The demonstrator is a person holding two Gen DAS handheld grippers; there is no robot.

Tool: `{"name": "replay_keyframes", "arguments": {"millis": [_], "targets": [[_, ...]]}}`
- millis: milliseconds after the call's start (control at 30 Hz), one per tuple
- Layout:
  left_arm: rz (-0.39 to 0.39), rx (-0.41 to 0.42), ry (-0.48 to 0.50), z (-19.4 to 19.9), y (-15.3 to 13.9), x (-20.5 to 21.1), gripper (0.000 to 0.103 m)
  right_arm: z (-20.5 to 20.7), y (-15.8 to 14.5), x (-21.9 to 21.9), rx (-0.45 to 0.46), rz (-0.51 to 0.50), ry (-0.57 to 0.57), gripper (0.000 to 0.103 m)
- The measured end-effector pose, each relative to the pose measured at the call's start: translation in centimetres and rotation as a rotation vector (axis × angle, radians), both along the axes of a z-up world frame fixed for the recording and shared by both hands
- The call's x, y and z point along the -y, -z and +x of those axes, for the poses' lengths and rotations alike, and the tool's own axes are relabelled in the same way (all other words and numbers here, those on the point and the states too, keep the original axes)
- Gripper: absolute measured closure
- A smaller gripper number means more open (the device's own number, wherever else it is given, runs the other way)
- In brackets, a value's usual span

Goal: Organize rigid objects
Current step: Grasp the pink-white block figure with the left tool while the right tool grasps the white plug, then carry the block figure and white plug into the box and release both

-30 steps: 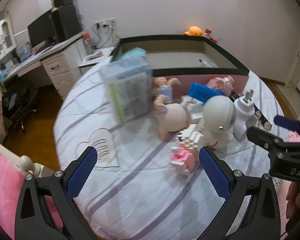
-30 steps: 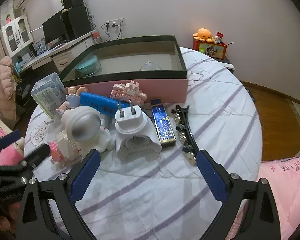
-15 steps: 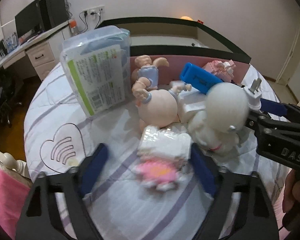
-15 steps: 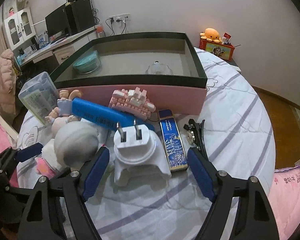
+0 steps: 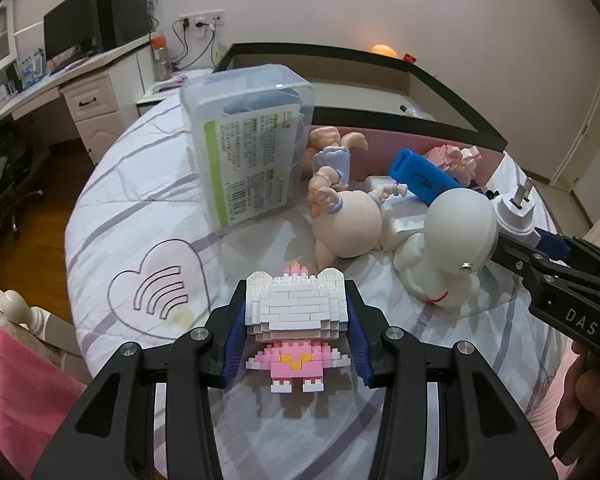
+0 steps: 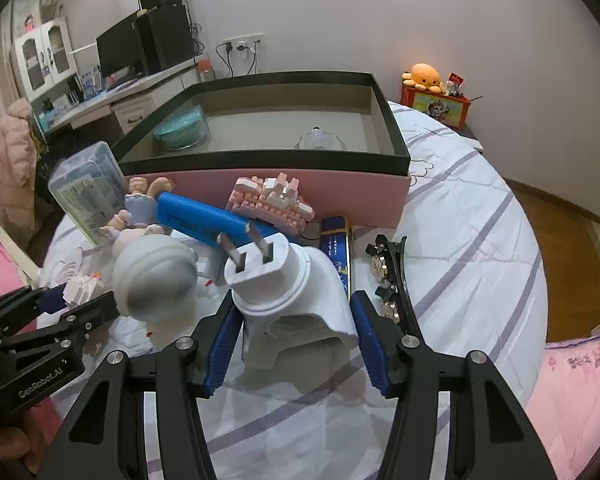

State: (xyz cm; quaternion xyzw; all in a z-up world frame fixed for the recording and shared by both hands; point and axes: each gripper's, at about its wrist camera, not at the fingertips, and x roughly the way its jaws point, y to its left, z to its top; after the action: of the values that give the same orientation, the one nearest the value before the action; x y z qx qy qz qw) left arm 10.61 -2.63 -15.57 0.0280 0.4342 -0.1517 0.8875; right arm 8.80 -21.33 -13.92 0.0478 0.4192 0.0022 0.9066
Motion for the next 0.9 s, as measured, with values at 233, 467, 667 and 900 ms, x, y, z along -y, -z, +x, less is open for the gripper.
{"name": "replay_keyframes", "arguments": {"millis": [233, 467, 667, 900], "targets": [[0.011, 0.037, -0.017, -0.9, -1.6, -0.7, 0.058, -1.1, -1.1, 0.6, 0.027, 0.066, 0.007, 0.047], [0.011, 0.082, -0.024, -1.6, -3.9, -0.9, 0.058, -1.9, -3.1, 0.8, 0.066, 0.116, -0.01, 0.047], [-0.015, 0.139, -0.026, -1.3, -7.0, -1.1, 0.058, -1.8, -5.6, 0.7, 0.116, 0.133, -0.039, 0.047], [-0.048, 0.227, -0.017, 1.4, -11.6, 0.5, 0.058, 0.4, -8.6, 0.9, 0.179, 0.108, -0.071, 0.047]]}}
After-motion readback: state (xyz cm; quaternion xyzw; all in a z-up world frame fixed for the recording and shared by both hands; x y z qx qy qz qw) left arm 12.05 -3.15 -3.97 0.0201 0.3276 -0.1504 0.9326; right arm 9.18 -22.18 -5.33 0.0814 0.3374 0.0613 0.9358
